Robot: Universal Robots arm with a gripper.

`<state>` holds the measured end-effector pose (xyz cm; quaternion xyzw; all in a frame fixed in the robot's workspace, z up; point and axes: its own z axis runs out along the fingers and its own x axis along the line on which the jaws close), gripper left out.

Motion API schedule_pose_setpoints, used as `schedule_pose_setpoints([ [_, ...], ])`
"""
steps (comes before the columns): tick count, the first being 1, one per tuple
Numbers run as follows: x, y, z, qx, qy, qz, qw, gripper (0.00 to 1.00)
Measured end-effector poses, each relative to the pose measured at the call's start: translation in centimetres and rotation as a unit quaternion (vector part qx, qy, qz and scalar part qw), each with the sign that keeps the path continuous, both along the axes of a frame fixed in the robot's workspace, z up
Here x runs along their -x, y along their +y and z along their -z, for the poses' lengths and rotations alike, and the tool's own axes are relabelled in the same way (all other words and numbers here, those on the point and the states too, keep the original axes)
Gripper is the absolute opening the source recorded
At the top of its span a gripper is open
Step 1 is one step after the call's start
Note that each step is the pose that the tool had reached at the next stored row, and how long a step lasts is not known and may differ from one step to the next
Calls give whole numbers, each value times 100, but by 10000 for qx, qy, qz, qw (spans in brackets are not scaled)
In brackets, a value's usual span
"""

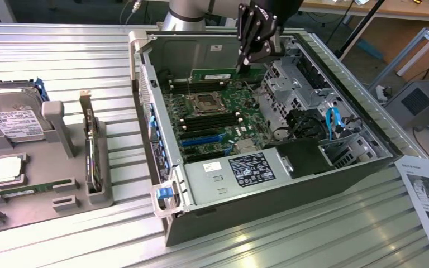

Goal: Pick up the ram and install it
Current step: 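Pick up the ram and move it above insertion slot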

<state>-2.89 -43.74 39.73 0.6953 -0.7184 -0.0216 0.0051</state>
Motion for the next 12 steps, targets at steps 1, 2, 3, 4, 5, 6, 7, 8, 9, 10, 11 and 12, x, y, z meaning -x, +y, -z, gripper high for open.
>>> schedule_pose_setpoints([
  [1, 0, -1, 9, 0, 0, 0, 10000, 13],
  [2, 0, -1, 16, 0, 0, 0, 10000, 13],
  [3, 0, -1, 20, 0, 0, 0, 10000, 13],
  [4, 0, -1, 20, 1, 0, 0, 10000, 13],
  [5, 0, -1, 21, 1, 0, 0, 10000, 13],
  [6, 0, -1, 21, 0, 0, 0, 10000, 13],
  [7, 0, -1, 22, 0, 0, 0, 10000, 13],
  [8, 0, -1, 22, 0, 0, 0, 10000, 13],
  [9, 0, -1, 22, 0, 0, 0, 10000, 13],
  [10, 0, -1, 23, -2, -1, 0, 10000, 13],
  [11, -1, 1, 26, -5, -2, 0, 10000, 13],
  [12, -1, 3, 29, -8, -1, -1, 10000, 13],
])
